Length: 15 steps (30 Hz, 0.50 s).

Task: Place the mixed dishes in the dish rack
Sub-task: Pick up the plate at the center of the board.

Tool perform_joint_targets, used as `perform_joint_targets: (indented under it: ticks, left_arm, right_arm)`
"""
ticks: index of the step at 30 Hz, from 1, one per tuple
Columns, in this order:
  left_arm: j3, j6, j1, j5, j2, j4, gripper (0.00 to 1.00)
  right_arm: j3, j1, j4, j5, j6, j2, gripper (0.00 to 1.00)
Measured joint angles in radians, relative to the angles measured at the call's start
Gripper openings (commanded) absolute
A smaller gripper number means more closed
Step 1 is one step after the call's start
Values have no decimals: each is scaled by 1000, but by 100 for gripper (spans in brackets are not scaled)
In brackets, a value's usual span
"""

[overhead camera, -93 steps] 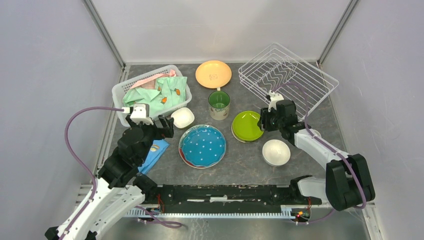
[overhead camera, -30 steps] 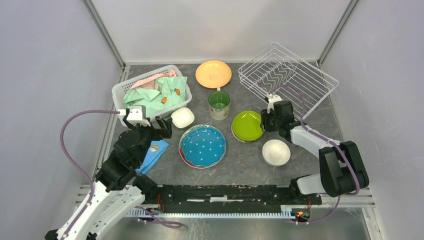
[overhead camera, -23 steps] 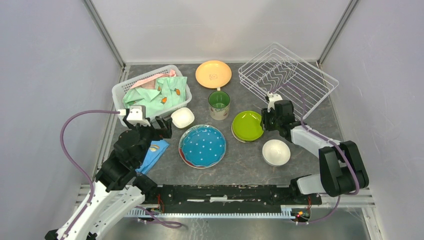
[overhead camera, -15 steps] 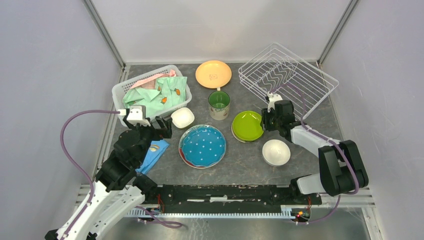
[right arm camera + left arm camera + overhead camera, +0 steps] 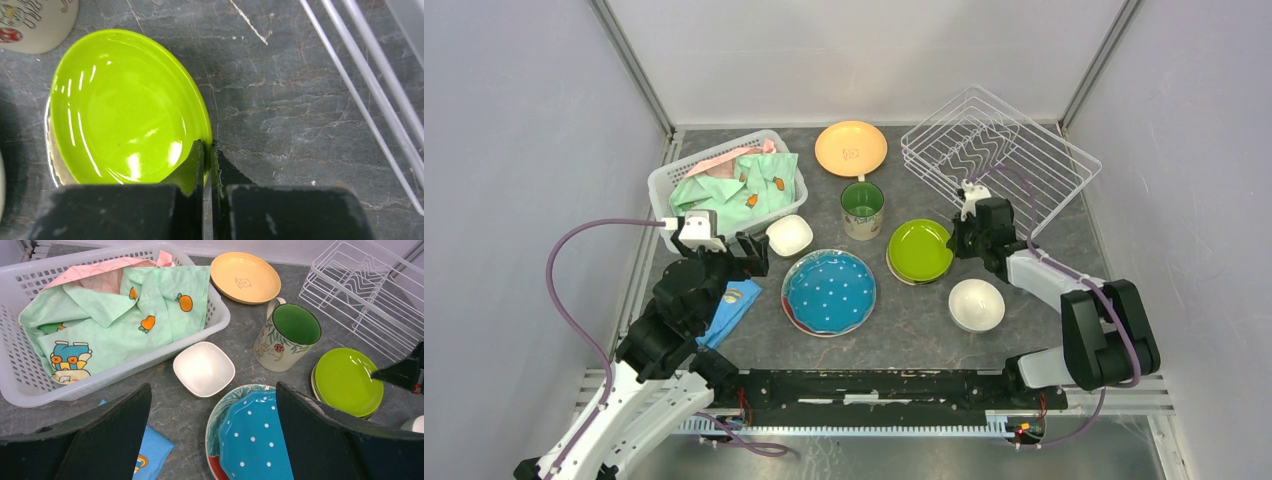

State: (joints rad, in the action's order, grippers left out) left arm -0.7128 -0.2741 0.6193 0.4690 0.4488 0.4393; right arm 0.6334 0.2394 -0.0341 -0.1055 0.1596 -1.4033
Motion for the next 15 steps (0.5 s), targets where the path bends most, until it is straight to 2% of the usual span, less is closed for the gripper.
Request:
perform_joint_targets:
  ticks: [15]
  left_arm:
    - [2, 0, 0, -1, 0, 0, 100]
  right_arm:
    - [35, -1, 138, 11, 13, 109, 0]
